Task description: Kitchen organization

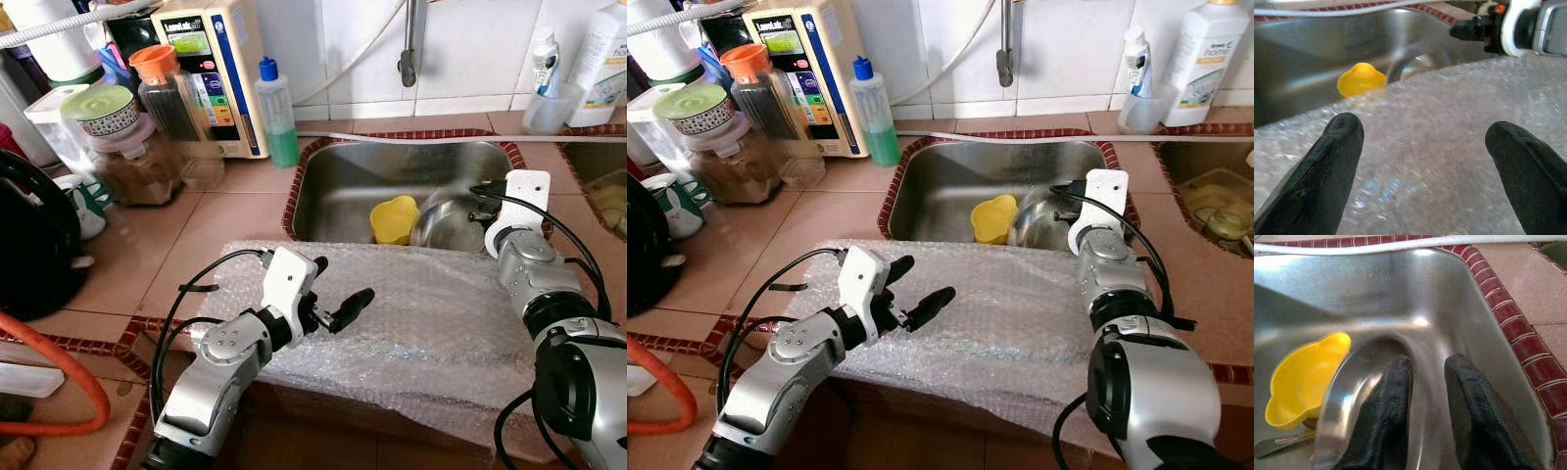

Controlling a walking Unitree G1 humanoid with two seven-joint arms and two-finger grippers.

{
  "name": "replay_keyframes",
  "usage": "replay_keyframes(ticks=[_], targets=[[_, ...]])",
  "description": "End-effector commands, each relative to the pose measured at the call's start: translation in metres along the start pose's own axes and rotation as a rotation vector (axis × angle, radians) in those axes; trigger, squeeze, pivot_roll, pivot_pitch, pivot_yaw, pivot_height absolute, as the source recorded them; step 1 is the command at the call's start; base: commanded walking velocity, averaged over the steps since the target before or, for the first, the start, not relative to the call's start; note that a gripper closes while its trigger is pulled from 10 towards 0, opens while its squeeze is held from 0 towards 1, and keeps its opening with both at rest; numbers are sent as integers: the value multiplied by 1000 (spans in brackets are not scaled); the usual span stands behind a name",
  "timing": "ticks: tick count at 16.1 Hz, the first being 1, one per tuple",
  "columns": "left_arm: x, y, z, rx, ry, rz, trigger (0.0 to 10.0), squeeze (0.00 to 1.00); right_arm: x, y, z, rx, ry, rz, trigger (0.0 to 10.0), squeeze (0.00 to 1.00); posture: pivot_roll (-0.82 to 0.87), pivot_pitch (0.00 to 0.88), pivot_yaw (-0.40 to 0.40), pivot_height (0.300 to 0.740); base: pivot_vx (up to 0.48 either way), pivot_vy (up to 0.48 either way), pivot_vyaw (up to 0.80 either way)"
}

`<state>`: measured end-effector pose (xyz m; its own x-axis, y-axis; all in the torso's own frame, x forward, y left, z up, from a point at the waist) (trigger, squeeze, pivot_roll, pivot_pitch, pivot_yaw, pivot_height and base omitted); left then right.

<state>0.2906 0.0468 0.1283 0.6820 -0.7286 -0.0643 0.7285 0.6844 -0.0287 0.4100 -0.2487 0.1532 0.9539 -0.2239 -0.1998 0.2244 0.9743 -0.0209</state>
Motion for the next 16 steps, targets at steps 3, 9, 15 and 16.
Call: replay_keyframes(ticks=[3,9,15,16], targets=[[0,14,13,12,-43,66,10000,922,0,5,4,25,-30,9,10000,1000,-257,83,173,740,0,0,0],[2,13,14,6,-48,68,10000,918,-1,16,15,13,-113,57,10000,1000,-266,74,170,740,0,0,0],[0,33,19,34,-77,217,10000,945,-26,42,30,-114,-339,164,10000,1000,-283,62,157,740,0,0,0],[-1,39,21,48,-94,265,10000,953,-34,44,28,-140,-372,169,10000,1000,-283,62,157,740,0,0,0]])
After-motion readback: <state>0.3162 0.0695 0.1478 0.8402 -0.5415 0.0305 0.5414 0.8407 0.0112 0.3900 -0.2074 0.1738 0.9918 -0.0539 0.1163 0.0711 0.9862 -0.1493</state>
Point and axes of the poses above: a point about 5 cm out from each wrist's last joint towards the gripper, its own x axis pointing out of the wrist towards the gripper, its own z axis along the axis of the wrist's last joint, y = z × x, the point moved 2 cm from there along x, pointing out of the wrist towards the gripper, and after that the axes turned 4 degrees about x, right-handed, at the moved point
